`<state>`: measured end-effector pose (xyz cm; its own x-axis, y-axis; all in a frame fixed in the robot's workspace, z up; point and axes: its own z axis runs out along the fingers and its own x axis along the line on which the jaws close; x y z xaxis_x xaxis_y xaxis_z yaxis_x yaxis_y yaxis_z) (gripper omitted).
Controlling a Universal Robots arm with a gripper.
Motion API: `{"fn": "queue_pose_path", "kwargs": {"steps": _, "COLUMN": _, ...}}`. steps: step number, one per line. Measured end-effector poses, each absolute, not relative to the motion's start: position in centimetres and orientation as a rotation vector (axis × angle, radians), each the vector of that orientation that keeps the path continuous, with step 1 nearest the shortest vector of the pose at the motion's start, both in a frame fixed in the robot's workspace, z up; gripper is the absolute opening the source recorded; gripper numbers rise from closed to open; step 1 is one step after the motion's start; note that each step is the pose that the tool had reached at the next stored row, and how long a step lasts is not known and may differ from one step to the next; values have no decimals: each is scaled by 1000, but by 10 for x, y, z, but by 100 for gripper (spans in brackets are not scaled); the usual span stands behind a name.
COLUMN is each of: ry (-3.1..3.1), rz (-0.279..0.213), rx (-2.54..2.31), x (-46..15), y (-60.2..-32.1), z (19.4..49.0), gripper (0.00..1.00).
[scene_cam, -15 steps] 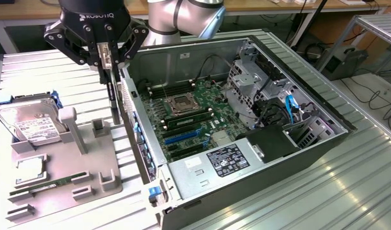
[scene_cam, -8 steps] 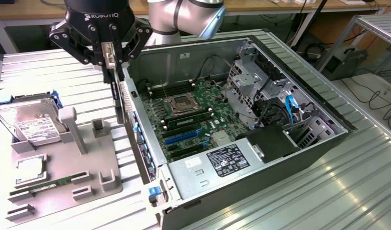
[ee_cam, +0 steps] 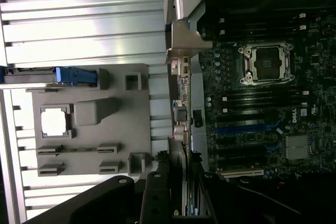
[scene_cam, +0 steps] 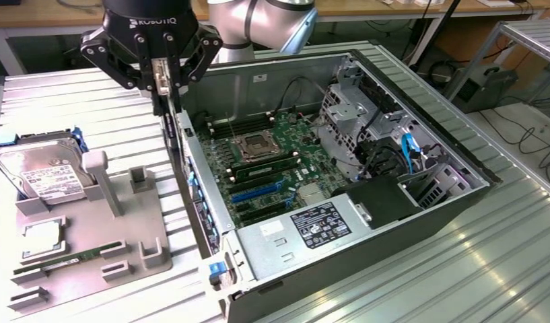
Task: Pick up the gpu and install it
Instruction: 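Pick up the gpu and move the gpu toward the slot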
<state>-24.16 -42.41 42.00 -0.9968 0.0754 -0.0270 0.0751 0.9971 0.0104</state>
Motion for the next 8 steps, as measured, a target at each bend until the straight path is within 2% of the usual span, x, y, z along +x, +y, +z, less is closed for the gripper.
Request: {"fn": "queue_pose_path", "kwargs": {"steps": 8, "ry": 3112, "rz": 14, "rx": 117, "x": -233, "y": -424, "z": 420, "gripper": 26}}
